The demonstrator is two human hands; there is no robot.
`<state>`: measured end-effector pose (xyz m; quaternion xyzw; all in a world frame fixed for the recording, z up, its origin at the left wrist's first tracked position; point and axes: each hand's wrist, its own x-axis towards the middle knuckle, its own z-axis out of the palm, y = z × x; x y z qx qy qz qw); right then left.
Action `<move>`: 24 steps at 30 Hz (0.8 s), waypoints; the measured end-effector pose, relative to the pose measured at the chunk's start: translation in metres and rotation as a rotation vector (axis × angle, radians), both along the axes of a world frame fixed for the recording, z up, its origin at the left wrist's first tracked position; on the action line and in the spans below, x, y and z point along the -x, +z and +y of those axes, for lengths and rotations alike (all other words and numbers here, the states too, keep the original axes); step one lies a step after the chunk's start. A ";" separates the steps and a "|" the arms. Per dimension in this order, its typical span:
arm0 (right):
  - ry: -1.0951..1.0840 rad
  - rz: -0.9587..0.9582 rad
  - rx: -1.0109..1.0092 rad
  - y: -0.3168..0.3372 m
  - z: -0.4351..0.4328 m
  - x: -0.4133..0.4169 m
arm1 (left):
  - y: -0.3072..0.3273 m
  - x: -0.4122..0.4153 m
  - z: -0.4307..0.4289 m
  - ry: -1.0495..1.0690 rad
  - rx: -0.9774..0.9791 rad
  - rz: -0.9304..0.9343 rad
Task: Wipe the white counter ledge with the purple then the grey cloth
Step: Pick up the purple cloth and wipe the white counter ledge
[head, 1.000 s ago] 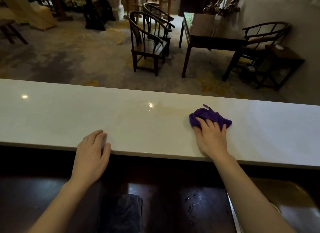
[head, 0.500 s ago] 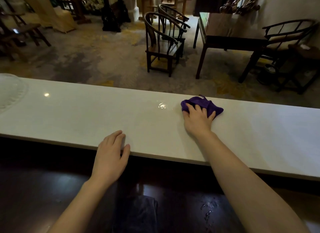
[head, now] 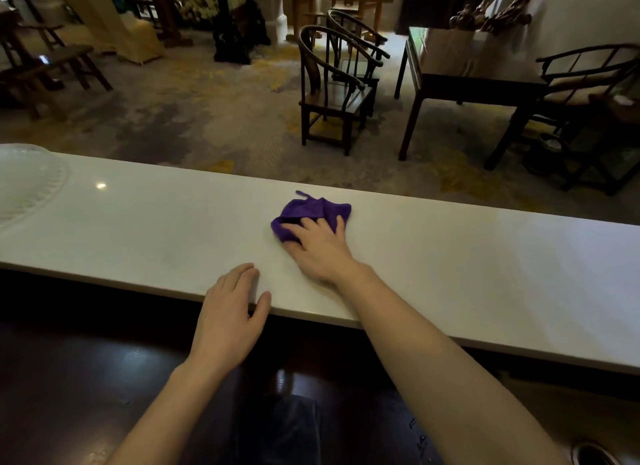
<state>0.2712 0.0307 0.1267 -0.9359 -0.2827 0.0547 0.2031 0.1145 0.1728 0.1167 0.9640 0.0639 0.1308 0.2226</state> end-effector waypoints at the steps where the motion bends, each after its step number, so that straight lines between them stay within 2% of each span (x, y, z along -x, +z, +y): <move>1: 0.044 0.002 0.000 0.000 0.003 0.005 | -0.001 0.000 0.000 0.002 0.015 -0.005; 5: 0.171 -0.042 -0.001 -0.001 0.003 0.033 | -0.003 0.001 -0.001 0.016 0.088 -0.033; 10: 0.232 -0.107 -0.026 -0.003 -0.007 0.068 | -0.004 0.004 0.000 0.015 0.205 -0.065; 14: 0.249 -0.140 -0.060 -0.004 -0.031 0.090 | -0.010 0.005 0.002 0.039 0.189 -0.063; 18: 0.174 -0.154 -0.049 -0.005 -0.066 0.102 | -0.013 0.005 0.002 0.027 0.120 -0.063; 24: -0.065 -0.174 0.009 -0.010 -0.137 0.099 | -0.015 0.005 0.003 0.015 0.095 -0.044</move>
